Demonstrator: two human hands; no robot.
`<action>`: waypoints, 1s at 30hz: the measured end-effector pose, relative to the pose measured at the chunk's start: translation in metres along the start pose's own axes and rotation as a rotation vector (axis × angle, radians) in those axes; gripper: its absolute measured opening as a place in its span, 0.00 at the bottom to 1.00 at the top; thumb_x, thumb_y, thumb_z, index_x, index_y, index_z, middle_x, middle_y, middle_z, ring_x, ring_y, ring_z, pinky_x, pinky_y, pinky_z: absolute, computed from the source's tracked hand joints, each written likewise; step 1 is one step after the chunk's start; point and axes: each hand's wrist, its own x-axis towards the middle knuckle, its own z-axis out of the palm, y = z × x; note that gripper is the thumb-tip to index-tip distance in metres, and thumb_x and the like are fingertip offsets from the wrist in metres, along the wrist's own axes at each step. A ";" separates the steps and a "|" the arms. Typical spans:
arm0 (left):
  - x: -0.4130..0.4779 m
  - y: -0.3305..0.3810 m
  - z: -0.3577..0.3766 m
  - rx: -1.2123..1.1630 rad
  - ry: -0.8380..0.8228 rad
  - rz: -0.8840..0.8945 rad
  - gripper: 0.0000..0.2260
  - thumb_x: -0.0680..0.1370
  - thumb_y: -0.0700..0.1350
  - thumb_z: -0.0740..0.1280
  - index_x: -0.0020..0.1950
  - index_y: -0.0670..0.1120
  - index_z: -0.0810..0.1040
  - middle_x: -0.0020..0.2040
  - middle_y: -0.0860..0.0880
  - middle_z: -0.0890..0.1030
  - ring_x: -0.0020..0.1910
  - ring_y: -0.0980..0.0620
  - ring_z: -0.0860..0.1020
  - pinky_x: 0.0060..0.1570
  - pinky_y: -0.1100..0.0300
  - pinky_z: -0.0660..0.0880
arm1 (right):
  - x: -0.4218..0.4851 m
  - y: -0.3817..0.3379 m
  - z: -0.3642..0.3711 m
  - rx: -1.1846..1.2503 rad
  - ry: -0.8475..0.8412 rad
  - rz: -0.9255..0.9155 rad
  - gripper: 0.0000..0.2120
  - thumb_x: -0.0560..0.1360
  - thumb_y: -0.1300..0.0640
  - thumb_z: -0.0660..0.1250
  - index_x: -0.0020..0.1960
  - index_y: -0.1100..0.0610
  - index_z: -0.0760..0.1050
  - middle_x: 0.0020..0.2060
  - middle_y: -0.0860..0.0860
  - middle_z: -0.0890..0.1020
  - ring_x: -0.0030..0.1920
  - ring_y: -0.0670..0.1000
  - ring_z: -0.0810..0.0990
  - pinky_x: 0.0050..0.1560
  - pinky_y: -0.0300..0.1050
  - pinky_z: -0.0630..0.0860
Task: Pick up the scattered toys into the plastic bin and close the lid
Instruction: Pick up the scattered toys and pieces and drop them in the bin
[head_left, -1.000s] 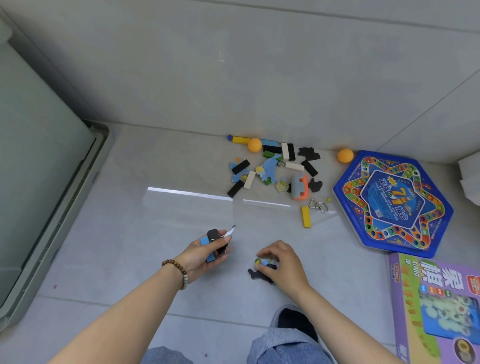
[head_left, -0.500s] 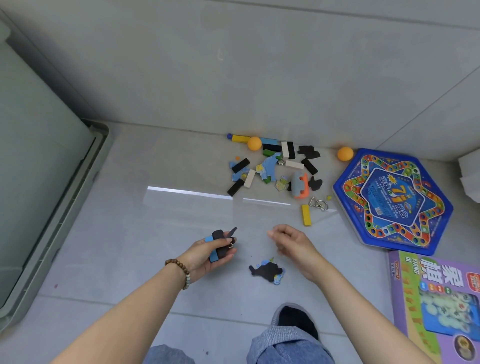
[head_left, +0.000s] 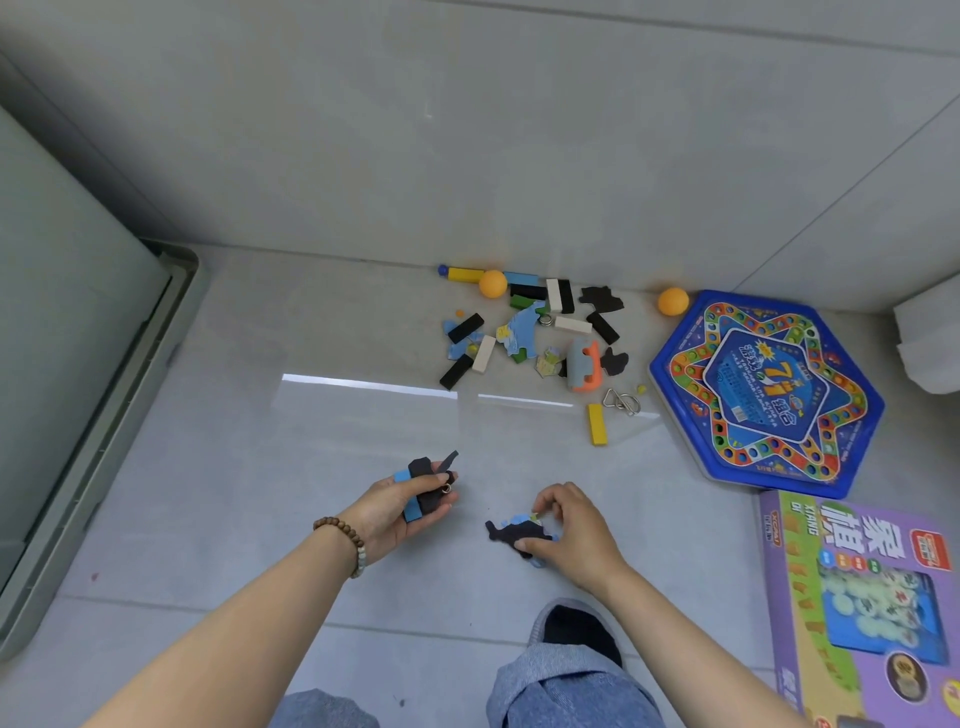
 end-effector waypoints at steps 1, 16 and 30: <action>0.000 0.000 0.000 -0.002 0.003 0.000 0.08 0.75 0.34 0.67 0.53 0.39 0.77 0.52 0.42 0.83 0.47 0.47 0.81 0.43 0.56 0.81 | 0.000 0.001 0.002 0.012 0.011 0.003 0.19 0.62 0.56 0.78 0.39 0.45 0.68 0.40 0.42 0.71 0.41 0.43 0.71 0.42 0.33 0.67; -0.070 0.077 -0.014 0.055 0.077 0.289 0.06 0.75 0.41 0.69 0.48 0.38 0.78 0.42 0.45 0.80 0.41 0.51 0.81 0.37 0.65 0.81 | 0.022 -0.121 -0.044 0.716 -0.151 0.126 0.06 0.78 0.59 0.63 0.53 0.58 0.77 0.41 0.49 0.81 0.40 0.45 0.78 0.42 0.34 0.73; -0.313 0.246 -0.221 0.577 0.695 0.985 0.14 0.76 0.53 0.67 0.35 0.48 0.68 0.28 0.54 0.69 0.23 0.58 0.63 0.26 0.64 0.62 | -0.007 -0.535 0.055 0.452 -0.540 -0.351 0.08 0.78 0.62 0.62 0.55 0.60 0.76 0.43 0.52 0.79 0.38 0.45 0.78 0.34 0.33 0.76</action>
